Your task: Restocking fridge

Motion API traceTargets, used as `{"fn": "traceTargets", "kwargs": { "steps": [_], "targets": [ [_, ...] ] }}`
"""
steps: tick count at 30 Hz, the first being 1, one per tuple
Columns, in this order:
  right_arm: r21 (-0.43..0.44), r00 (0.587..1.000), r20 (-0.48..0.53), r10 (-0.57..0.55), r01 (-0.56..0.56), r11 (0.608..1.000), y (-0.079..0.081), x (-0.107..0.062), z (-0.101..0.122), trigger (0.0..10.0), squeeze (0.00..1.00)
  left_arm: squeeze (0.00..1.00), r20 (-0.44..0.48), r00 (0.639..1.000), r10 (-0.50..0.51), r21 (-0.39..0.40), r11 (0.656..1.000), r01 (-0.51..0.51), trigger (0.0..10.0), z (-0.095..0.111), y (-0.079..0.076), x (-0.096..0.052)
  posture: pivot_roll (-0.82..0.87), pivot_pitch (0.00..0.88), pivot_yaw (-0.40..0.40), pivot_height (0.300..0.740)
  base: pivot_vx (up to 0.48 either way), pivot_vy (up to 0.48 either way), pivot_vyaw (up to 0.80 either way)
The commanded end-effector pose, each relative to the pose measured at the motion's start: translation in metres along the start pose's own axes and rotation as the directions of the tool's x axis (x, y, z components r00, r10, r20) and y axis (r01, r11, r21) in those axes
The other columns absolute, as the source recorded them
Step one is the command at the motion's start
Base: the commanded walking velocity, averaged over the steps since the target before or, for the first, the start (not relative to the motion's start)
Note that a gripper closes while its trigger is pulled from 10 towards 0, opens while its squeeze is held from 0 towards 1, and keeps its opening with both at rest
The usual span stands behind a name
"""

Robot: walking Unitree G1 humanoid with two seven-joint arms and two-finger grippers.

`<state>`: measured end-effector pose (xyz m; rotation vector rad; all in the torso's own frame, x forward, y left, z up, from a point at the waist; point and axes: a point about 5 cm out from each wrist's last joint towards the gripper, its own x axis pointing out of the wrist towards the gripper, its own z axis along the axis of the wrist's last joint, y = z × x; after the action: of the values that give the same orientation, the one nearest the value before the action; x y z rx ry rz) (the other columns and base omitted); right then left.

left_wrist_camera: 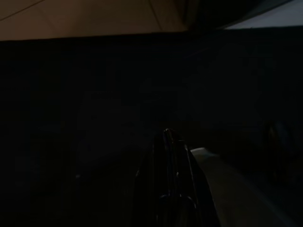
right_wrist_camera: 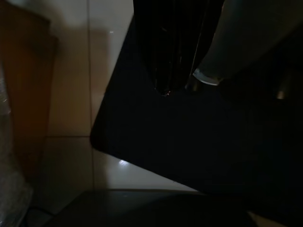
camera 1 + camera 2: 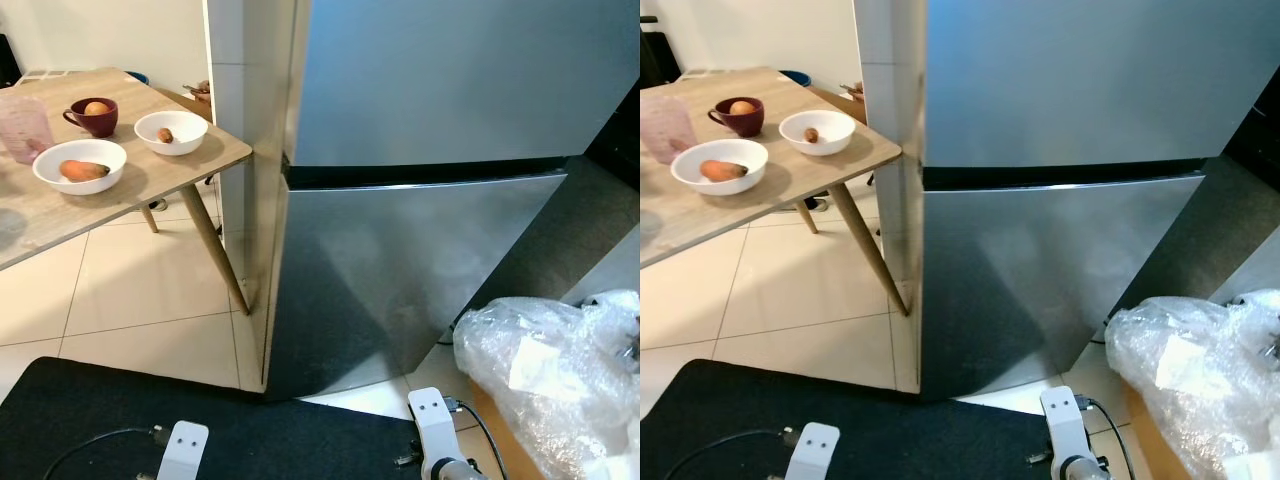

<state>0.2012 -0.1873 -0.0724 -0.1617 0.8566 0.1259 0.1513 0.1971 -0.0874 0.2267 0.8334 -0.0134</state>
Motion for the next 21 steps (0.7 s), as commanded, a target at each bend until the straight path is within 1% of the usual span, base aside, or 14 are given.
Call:
{"fn": "traceTargets", "kwargs": {
  "steps": [1,2,5,10,13,14,19,21],
  "targets": [
    [0.008,1.000,-0.011,-0.024,0.024,1.000,-0.0083,-0.0019,-0.0037,10.0,0.00,0.00,-0.028,0.999,-0.016,-0.007,1.000,0.016,10.0,-0.0059,-0.0049,-0.0016,-0.07,0.054,-0.059,0.700,0.000,-0.480,0.00],
    [0.008,1.000,-0.011,-0.024,0.024,1.000,-0.0083,-0.0019,-0.0037,10.0,0.00,0.00,-0.028,0.999,-0.016,-0.007,1.000,0.016,10.0,-0.0059,-0.0049,-0.0016,-0.07,0.054,-0.059,0.700,0.000,-0.480,0.00],
    [0.009,1.000,-0.009,-0.027,0.027,1.000,-0.0091,-0.0019,-0.0033,10.0,0.00,0.00,-0.027,0.999,0.035,-0.035,0.999,-0.036,10.0,-0.0041,-0.0006,-0.0008,-0.07,0.053,-0.057,0.700,0.000,0.000,0.00],
    [-0.001,1.000,0.001,-0.019,0.019,1.000,-0.0077,-0.0013,-0.0008,10.0,0.00,0.00,-0.014,0.999,0.033,-0.031,0.999,-0.034,10.0,-0.0024,-0.0003,-0.0005,-0.07,0.053,-0.056,0.700,0.000,0.000,0.00],
    [-0.007,1.000,0.006,-0.014,0.014,1.000,-0.0063,-0.0006,0.0012,10.0,0.00,0.00,-0.004,0.999,0.034,-0.045,0.998,-0.034,10.0,-0.0016,-0.0007,-0.0007,-0.07,0.054,-0.057,0.700,0.000,0.000,0.00],
    [-0.016,1.000,0.012,-0.006,0.006,1.000,-0.0047,-0.0001,0.0030,10.0,0.00,0.00,0.002,0.999,0.033,-0.061,0.998,-0.032,10.0,-0.0016,-0.0013,-0.0011,-0.07,0.054,-0.057,0.700,0.000,0.000,0.00],
    [-0.026,1.000,0.015,0.003,-0.002,1.000,-0.0022,0.0005,0.0043,10.0,0.00,0.00,0.002,1.000,0.028,-0.078,0.997,-0.028,10.0,-0.0030,-0.0024,-0.0019,-0.06,0.054,-0.058,0.700,0.000,0.000,0.00],
    [-0.026,1.000,0.016,0.004,-0.003,1.000,-0.0019,0.0006,0.0045,10.0,0.00,0.00,-0.005,0.999,0.033,-0.066,0.997,-0.033,10.0,-0.0041,-0.0018,-0.0021,-0.06,0.055,-0.057,0.700,0.000,0.000,0.00]
  ]
}}
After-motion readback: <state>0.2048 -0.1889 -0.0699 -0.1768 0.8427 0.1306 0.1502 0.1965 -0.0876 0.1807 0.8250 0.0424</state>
